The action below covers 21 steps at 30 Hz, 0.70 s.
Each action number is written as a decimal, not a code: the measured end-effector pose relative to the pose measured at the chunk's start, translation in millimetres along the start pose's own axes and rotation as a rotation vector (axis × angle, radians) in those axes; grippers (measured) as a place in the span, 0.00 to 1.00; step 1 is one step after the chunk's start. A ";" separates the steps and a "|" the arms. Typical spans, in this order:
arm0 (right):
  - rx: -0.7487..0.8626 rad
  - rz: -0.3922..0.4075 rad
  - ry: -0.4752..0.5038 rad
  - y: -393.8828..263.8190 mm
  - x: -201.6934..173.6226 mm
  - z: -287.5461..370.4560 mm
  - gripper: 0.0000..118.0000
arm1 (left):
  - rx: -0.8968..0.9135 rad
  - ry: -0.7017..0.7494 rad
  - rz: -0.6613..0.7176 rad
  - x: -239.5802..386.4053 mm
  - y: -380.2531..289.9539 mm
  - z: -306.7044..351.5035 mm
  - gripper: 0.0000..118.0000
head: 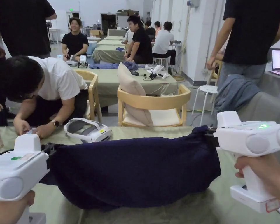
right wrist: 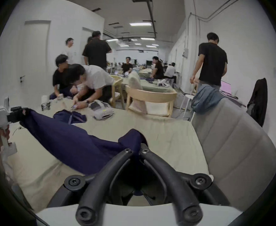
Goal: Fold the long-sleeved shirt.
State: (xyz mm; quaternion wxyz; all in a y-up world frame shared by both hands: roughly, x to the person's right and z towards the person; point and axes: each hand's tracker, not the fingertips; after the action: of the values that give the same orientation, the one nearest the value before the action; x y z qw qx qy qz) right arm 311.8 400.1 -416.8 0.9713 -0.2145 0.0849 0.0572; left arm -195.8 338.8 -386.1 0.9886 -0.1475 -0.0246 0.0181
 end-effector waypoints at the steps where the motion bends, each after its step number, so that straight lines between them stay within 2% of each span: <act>1: -0.001 -0.006 0.015 -16.7 0.3 17.4 0.02 | 0.034 -0.004 -0.024 -2.0 -14.7 26.6 0.06; 4: -0.049 0.004 0.056 -73.6 -16.8 82.5 0.02 | 0.011 0.003 -0.083 -9.7 -76.7 92.2 0.06; 5: -0.093 0.007 0.100 -92.2 -24.6 96.7 0.02 | -0.011 -0.007 -0.098 -10.0 -95.0 111.1 0.06; 8: -0.261 0.027 0.135 -160.4 -44.5 128.4 0.02 | -0.144 -0.014 -0.169 -1.2 -158.5 153.6 0.06; 10: -0.418 0.065 0.192 -207.2 -55.5 128.0 0.02 | -0.289 -0.039 -0.198 1.5 -197.1 158.6 0.06; 13: -0.659 0.109 0.251 -272.6 -65.8 111.3 0.02 | -0.476 -0.073 -0.155 2.7 -236.2 154.3 0.06; 15: -0.783 0.176 0.271 -303.2 -74.6 99.2 0.02 | -0.543 -0.042 -0.167 9.9 -243.6 157.3 0.06; 17: -0.824 0.209 0.276 -311.2 -87.0 97.3 0.02 | -0.524 -0.036 -0.159 8.0 -246.6 157.2 0.07; 18: -0.832 0.182 0.286 -315.1 -87.5 92.2 0.02 | -0.526 -0.040 -0.153 3.9 -246.8 159.1 0.16; 19: -0.835 0.174 0.277 -316.7 -88.3 88.8 0.02 | -0.534 -0.042 -0.148 1.7 -245.3 159.7 0.30; 20: -0.832 0.175 0.264 -314.7 -89.8 87.9 0.03 | -0.590 -0.049 -0.120 -0.5 -244.2 161.4 0.53; 21: -0.820 0.180 0.257 -313.2 -86.4 88.8 0.21 | -0.615 -0.058 -0.104 -2.7 -242.1 164.5 0.83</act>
State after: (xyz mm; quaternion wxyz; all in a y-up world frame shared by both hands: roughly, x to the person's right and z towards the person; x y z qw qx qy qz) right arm 285.8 149.2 -193.5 0.7784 -0.5796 0.1938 0.1432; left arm -200.5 155.1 -158.3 0.8962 -0.4374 -0.0645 -0.0368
